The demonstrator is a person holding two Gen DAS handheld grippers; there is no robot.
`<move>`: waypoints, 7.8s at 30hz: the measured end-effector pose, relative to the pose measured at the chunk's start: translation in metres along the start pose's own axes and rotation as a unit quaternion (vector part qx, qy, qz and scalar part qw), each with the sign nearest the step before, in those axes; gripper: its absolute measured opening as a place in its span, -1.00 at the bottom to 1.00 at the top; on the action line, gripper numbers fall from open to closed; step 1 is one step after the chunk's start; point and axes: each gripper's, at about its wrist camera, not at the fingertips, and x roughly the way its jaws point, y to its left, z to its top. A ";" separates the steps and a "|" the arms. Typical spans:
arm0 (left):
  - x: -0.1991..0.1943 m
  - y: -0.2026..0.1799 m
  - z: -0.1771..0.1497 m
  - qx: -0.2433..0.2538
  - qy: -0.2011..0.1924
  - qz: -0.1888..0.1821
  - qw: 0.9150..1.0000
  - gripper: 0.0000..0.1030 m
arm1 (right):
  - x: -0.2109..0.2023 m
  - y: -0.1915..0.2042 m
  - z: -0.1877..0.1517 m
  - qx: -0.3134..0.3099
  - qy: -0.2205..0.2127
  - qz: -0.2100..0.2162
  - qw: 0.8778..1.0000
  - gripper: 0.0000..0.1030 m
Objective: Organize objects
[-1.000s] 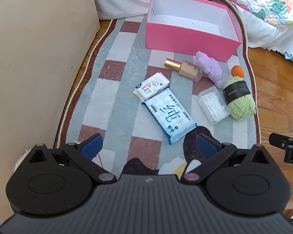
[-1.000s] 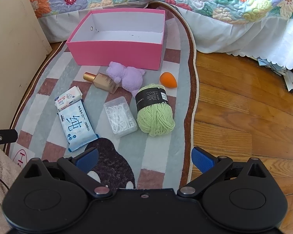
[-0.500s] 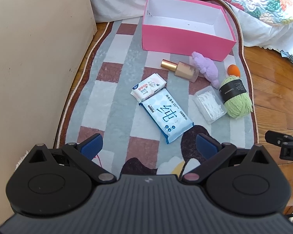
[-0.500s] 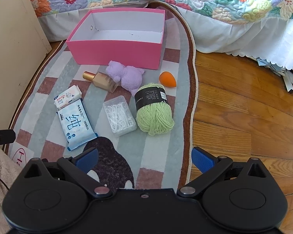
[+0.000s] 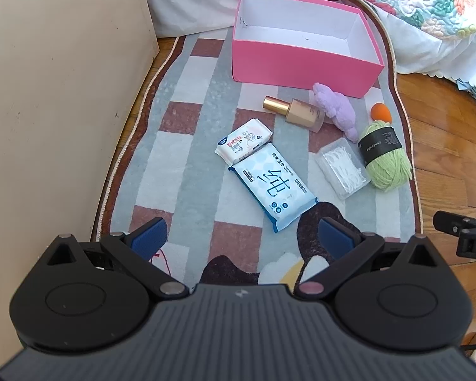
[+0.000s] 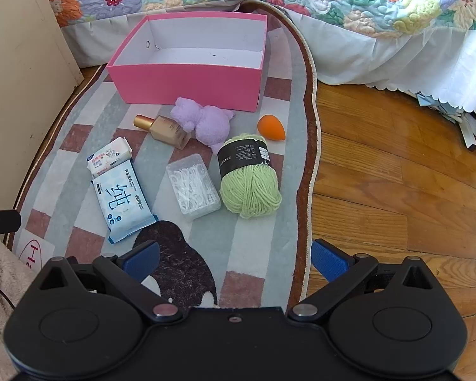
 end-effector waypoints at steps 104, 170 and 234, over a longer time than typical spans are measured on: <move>0.085 -0.017 0.061 -0.106 -0.011 -0.174 0.979 -0.25 | 0.062 0.055 0.022 -0.164 -0.067 0.235 0.956 0.15; 0.324 -0.094 0.359 -0.010 0.063 -0.254 0.965 -0.25 | 0.269 0.000 0.266 0.021 -0.004 0.041 0.999 0.09; -0.020 -0.026 0.205 0.116 -0.020 -0.123 0.985 0.32 | -0.036 0.021 0.141 -0.127 -0.047 0.188 0.973 0.50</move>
